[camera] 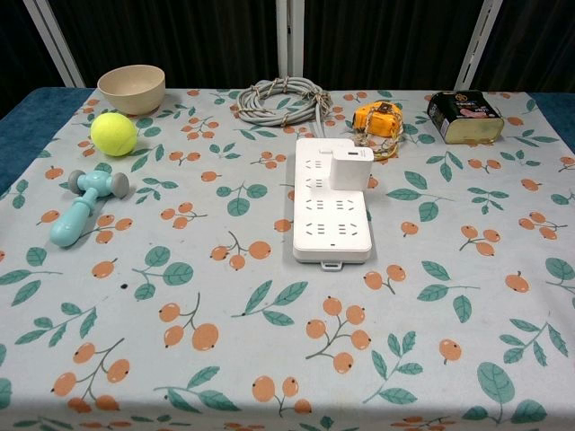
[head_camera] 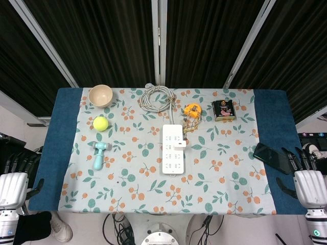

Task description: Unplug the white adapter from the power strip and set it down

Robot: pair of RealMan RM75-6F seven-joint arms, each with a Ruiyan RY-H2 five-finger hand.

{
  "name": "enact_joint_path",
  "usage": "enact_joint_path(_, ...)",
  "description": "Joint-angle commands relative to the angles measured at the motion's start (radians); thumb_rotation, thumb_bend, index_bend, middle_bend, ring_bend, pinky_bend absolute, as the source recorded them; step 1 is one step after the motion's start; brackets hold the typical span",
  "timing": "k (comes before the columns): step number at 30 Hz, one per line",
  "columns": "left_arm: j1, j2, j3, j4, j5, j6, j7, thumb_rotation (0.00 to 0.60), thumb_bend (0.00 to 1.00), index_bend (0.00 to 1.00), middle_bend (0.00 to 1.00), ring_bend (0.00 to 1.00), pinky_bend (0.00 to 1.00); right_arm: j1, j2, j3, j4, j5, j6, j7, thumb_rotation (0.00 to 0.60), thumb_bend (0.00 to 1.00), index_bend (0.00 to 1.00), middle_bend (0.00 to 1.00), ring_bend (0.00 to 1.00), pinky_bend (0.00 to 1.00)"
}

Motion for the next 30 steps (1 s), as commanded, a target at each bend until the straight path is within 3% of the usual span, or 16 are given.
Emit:
enact_joint_path(1,0.0,-0.008,-0.004,0.003,-0.006,-0.004,0.004,0.6,0.31,0.21,0.16,0.04,0.0,0.019,0.001,0.007,-0.009,0.007,-0.028,-0.002,0.6,0.21,0.05,0.16,0.0,0.01)
enact_joint_path(9,-0.004,-0.01,-0.007,-0.011,0.009,-0.005,0.019,0.6,0.31,0.21,0.16,0.04,0.0,0.041,0.011,0.014,-0.025,0.015,-0.064,0.003,0.6,0.21,0.05,0.16,0.0,0.01)
enact_joint_path(13,-0.051,-0.031,-0.003,-0.022,0.073,-0.05,0.007,0.6,0.29,0.21,0.16,0.04,0.0,0.077,0.034,0.021,-0.036,0.015,-0.118,0.056,0.6,0.21,0.04,0.16,0.0,0.01)
enact_joint_path(22,-0.286,-0.124,0.03,-0.073,0.278,-0.335,0.023,0.6,0.3,0.22,0.16,0.04,0.03,0.272,0.116,0.099,-0.18,0.041,-0.355,0.009,0.6,0.21,0.04,0.15,0.0,0.03)
enact_joint_path(25,-0.372,-0.173,0.028,-0.073,0.301,-0.45,0.028,0.6,0.3,0.22,0.16,0.04,0.03,0.352,0.117,0.132,-0.223,0.106,-0.465,-0.061,0.6,0.21,0.04,0.15,0.0,0.04)
enact_joint_path(30,-0.498,-0.27,-0.017,-0.038,0.286,-0.6,0.061,0.6,0.29,0.21,0.16,0.04,0.02,0.484,0.069,0.181,-0.255,0.249,-0.624,-0.179,0.6,0.21,0.04,0.15,0.0,0.04)
